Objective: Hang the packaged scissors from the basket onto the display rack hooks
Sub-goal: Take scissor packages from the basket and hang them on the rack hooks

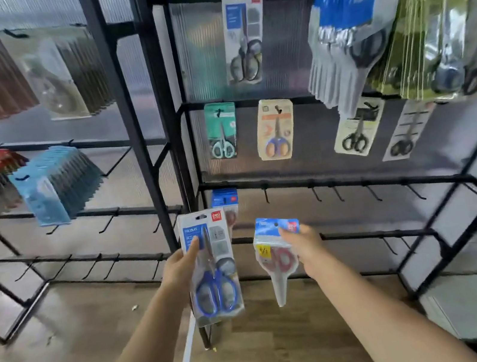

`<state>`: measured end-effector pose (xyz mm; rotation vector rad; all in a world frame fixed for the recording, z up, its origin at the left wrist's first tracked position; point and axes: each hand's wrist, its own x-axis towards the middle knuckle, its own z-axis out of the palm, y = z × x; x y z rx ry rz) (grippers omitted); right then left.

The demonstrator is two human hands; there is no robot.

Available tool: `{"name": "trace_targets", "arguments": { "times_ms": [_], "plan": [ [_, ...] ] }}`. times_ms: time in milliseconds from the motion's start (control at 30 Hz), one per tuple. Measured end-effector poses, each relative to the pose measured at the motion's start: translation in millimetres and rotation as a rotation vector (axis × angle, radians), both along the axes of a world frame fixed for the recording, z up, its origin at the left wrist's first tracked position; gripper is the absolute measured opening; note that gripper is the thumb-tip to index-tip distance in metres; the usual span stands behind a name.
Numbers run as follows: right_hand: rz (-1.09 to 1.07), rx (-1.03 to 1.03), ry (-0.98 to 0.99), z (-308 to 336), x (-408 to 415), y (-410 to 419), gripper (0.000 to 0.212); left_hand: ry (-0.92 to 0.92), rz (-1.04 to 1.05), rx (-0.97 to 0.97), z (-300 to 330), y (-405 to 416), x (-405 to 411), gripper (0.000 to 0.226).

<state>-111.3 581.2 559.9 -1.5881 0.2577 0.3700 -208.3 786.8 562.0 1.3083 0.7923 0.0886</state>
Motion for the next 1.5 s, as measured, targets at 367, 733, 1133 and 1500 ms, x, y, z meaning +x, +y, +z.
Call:
{"name": "trace_targets", "arguments": {
  "times_ms": [367,733,1133,1500],
  "plan": [
    [0.086,-0.105,0.066,-36.2,55.0,63.8,0.019,0.019,0.041,-0.085,-32.2,26.2,20.9,0.029],
    [0.254,-0.261,0.099,-90.6,157.4,137.9,0.018,0.119,0.124,-0.092,-66.6,41.4,94.3,0.031],
    [0.284,-0.409,0.049,-129.8,215.1,171.8,0.027,0.177,0.138,-0.155,-92.1,50.4,144.1,0.030],
    [0.425,-0.531,-0.107,-139.7,229.8,175.0,0.027,0.108,0.206,-0.233,-95.9,57.6,157.0,0.021]
  ]
}}
